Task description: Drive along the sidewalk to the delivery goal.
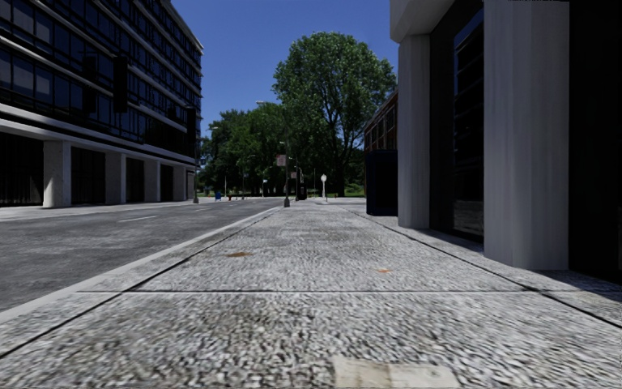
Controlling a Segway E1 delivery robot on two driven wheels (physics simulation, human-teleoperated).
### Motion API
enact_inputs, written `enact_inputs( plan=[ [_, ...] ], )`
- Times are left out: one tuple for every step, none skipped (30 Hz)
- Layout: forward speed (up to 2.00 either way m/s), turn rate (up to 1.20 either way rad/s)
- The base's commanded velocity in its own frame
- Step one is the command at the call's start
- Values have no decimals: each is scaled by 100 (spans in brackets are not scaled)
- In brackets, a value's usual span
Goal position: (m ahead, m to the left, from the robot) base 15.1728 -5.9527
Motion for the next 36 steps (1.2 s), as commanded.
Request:
enact_inputs(
  plan=[
    [200,0],
    [200,0],
    [200,0],
    [200,0],
    [200,0],
    [200,0],
    [200,0],
    [200,0],
    [200,0],
    [200,0],
    [200,0],
    [200,0],
    [200,0],
    [200,0],
    [200,0],
    [200,0],
    [200,0],
    [200,0],
    [200,0],
    [200,0],
    [200,0],
    [200,0],
    [200,0],
    [200,0],
    [200,0],
    [200,0],
    [200,0],
    [200,0],
    [200,0],
    [200,0],
    [200,0],
    [200,0],
    [200,0],
    [200,0],
    [200,0],
    [200,0]
  ],
)
